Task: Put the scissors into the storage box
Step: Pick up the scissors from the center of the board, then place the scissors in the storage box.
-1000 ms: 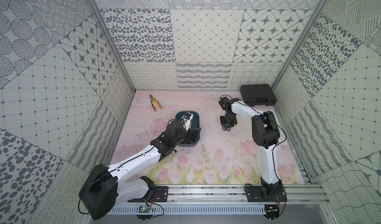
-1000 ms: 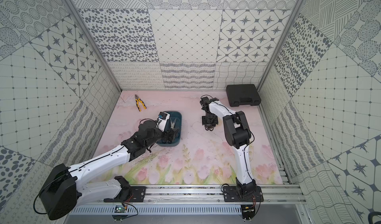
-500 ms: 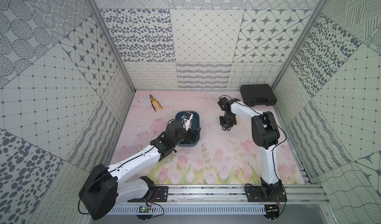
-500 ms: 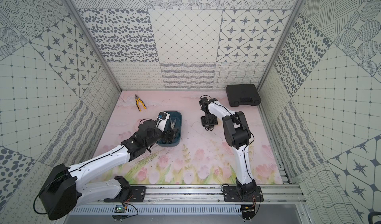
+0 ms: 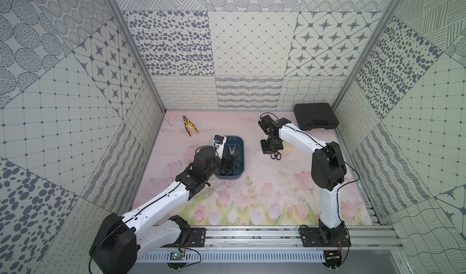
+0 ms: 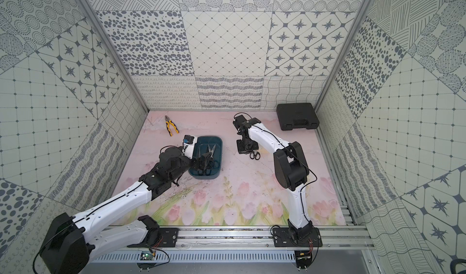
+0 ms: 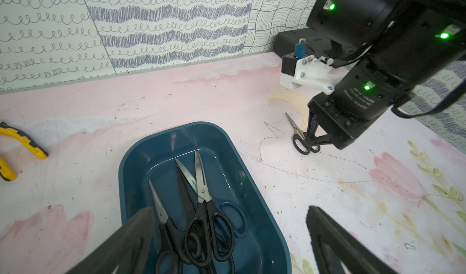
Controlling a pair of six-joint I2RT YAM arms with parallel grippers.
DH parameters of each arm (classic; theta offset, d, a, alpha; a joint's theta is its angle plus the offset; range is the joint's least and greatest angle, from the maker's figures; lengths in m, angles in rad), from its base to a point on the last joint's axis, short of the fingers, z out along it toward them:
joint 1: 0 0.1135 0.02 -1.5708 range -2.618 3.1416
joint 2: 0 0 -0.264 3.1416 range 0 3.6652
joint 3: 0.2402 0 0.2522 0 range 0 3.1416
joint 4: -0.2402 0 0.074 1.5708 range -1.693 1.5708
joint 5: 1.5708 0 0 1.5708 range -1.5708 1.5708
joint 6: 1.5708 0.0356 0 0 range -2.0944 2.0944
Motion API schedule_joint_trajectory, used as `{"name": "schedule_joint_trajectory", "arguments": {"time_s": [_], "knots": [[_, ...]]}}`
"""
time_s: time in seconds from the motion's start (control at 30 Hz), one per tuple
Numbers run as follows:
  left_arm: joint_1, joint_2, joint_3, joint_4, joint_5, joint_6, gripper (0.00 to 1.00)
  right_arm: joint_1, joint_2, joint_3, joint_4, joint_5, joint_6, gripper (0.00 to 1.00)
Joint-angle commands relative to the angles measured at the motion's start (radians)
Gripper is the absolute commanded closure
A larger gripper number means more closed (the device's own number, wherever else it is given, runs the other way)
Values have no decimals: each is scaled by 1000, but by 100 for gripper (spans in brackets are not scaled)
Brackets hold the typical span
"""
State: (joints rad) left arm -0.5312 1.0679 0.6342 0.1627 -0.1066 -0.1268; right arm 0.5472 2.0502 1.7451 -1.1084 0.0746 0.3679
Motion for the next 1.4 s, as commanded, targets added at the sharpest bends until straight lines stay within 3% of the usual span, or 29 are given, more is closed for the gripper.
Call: {"name": "schedule_joint_trajectory", "arguments": {"time_s": [0.0,0.07,0.17,0.23,0.4,0.87,1.03,1.17,1.37], "knots": [[36,-27,-13,-17,46,-11,1,-36,-34,-43,30,5,30,100],[36,-9,21,-62,116,3,1,-89,-54,-81,68,-31,31,97],[36,42,99,-149,204,13,1,-153,-76,-108,73,2,10,79],[31,66,120,-154,221,13,1,-189,-61,-117,73,-9,-14,79],[27,89,100,-61,230,-2,1,-217,12,-124,74,-26,-47,81],[24,98,91,-71,227,-20,1,-211,93,-140,127,-61,-32,81],[24,104,102,-66,232,-23,1,-214,150,-148,134,-28,-20,88],[25,105,109,-70,232,-20,1,-211,168,-130,123,-4,-20,100],[25,83,98,-77,213,-20,1,-208,144,-136,117,-13,-29,100]]}}
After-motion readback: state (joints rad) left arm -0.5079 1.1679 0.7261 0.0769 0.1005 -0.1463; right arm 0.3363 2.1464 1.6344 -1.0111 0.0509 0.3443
